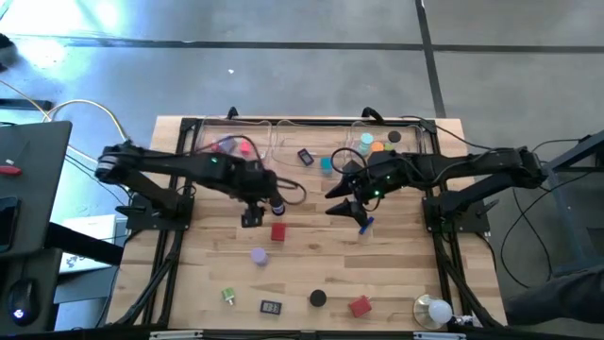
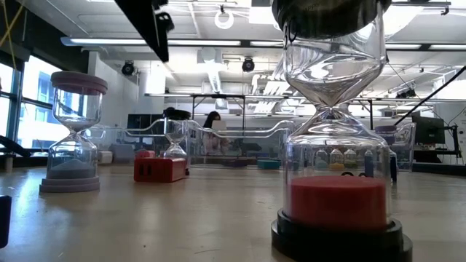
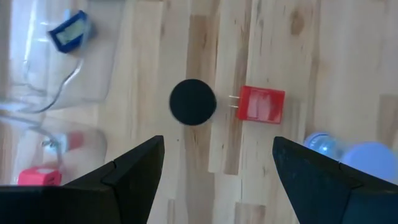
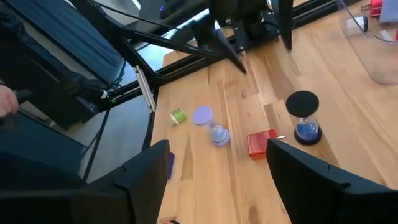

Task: Pick & Place Office items
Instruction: Put the top black hourglass into the right transparent bin

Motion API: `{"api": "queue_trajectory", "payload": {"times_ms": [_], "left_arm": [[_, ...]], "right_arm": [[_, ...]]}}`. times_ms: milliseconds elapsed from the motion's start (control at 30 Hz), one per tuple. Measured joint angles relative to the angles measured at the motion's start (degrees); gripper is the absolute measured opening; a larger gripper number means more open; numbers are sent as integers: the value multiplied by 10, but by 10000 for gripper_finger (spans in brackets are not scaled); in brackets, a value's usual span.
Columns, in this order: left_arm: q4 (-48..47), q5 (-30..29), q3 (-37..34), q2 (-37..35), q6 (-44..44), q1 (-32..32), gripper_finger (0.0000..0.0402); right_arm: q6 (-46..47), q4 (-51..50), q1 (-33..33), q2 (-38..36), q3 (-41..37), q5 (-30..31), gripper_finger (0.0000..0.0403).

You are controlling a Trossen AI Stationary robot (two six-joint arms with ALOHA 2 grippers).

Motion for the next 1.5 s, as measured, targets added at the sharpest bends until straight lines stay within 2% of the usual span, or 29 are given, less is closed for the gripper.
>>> {"api": "queue_trajectory", "payload": {"times_ms": [367, 600, 767, 967, 1200, 1500], "left_arm": [[8, 3, -1, 115, -13, -3, 293], [23, -17, -1, 106, -8, 9, 293], [34, 25, -1, 106, 10, 37, 293], [40, 30, -1, 106, 7, 66, 293], [47, 38, 0, 118, 18, 69, 293], [47, 90, -1, 147, 22, 84, 293]], "right_arm": [[-3, -7, 0, 0, 0, 0, 255], [-7, -9, -5, 0, 0, 0, 254], [-12, -10, -14, 0, 0, 0, 254], [-22, -12, -22, 0, 0, -2, 254], [-22, -15, -29, 0, 0, 0, 254], [-19, -22, -29, 0, 0, 0, 254]]}}
